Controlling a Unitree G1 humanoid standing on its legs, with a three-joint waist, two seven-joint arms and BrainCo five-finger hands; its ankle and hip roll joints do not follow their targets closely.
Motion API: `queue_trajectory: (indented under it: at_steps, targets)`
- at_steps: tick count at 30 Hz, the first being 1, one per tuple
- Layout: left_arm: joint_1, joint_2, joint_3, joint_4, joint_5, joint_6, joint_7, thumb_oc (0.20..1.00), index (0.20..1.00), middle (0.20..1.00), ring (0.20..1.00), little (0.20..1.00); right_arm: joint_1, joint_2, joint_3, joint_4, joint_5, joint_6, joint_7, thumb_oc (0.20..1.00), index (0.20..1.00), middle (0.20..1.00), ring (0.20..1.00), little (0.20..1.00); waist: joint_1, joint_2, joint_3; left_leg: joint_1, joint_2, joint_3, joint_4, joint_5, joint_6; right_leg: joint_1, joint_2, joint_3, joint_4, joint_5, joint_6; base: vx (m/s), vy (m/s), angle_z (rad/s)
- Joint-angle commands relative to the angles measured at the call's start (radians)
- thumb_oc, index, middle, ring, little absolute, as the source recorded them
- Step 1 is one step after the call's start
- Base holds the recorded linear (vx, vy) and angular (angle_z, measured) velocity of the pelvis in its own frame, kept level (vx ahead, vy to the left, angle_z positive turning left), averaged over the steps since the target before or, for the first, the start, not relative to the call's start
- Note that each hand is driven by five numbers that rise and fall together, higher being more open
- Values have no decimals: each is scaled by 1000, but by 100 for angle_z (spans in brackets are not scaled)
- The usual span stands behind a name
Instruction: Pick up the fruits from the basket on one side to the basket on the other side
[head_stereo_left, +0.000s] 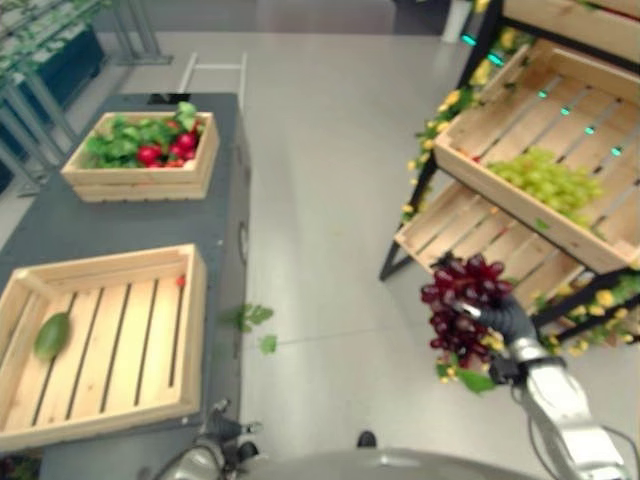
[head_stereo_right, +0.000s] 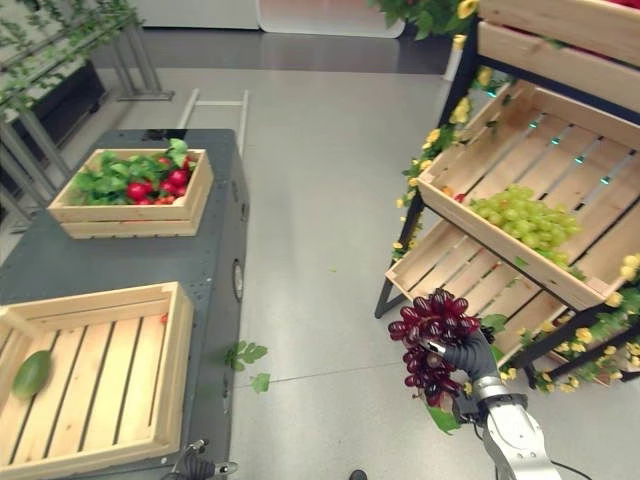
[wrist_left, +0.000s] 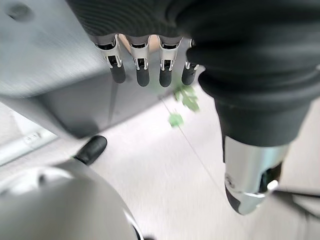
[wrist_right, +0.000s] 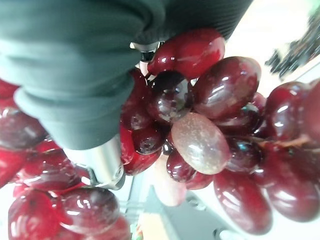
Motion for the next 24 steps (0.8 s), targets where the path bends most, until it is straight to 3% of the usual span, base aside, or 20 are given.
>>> queue_trajectory:
  at_steps: [1,3,4,5,6,11,14,17,19,24]
  targets:
    - [-27,25,19,13,0,-15,62,1000,1000,1000,1000,1000,-69,-2,-39,-123,6,-84,-7,200,200,200,200,200,25,-45,28,-114,-69,21,102,-26,95,98,-12,34,-26,-64,72,-140,-235,-45]
    - [-25,20,39,18,-31,-15,89,1000,1000,1000,1000,1000,-76,-20,-41,-131,13,-88,-10,200,200,200,200,200,38,-52,53,-151,-78,-76,179,-40,85,95,8,63,-32,-62,54,-101,-227,-37]
    - [-23,14,59,25,-68,-20,106,1000,1000,1000,1000,1000,-81,-27,-39,-128,24,-95,-14,200,200,200,200,200,44,-57,69,-173,-95,-160,238,-70,86,97,16,76,-30,-64,43,-30,-204,-36]
    - [-16,9,77,35,-97,-22,118,1000,1000,1000,1000,1000,-91,-33,-32,-120,28,-95,-18,200,200,200,200,200,63,-64,81,-194,-141,-250,285,-87,87,98,23,103,-27,-65,35,-7,-179,-57]
    - [-8,-1,92,51,-135,-19,128,1000,1000,1000,1000,1000,-107,-36,-18,-103,30,-96,-19,200,200,200,200,200,85,-62,91,-214,-215,-346,288,-94,94,101,35,137,-28,-67,28,41,-150,-72]
    - [19,-10,148,127,-220,-14,123,1000,1000,1000,1000,1000,-121,-39,-3,-94,45,-87,-14,200,200,200,200,200,122,-55,78,-239,-305,-508,248,-80,114,122,78,230,-57,-56,27,88,-74,-82]
    - [29,-23,144,188,-205,-3,110,1000,1000,1000,1000,1000,-117,-34,-3,-101,59,-91,-8,200,200,200,200,200,117,-44,68,-229,-287,-517,160,-32,103,146,101,265,-61,-70,27,160,66,-80]
    - [26,-33,155,211,-206,2,102,1000,1000,1000,1000,1000,-102,-40,-19,-100,33,-88,-19,200,200,200,200,200,121,-37,66,-270,-249,-469,90,34,90,174,98,273,-61,-95,28,139,110,-28]
    - [24,-33,154,210,-208,1,97,1000,1000,1000,1000,1000,-104,-32,-21,-106,23,-88,-22,200,200,200,200,200,114,-43,59,-250,-250,-455,144,2,92,178,87,276,-48,-112,30,104,119,-4]
    - [7,-23,102,154,-201,-14,57,1000,1000,1000,1000,1000,-111,-7,-9,-98,13,-73,-13,200,200,200,200,200,105,-45,16,-164,-248,-404,88,-30,125,175,53,306,21,-132,58,165,174,-29]
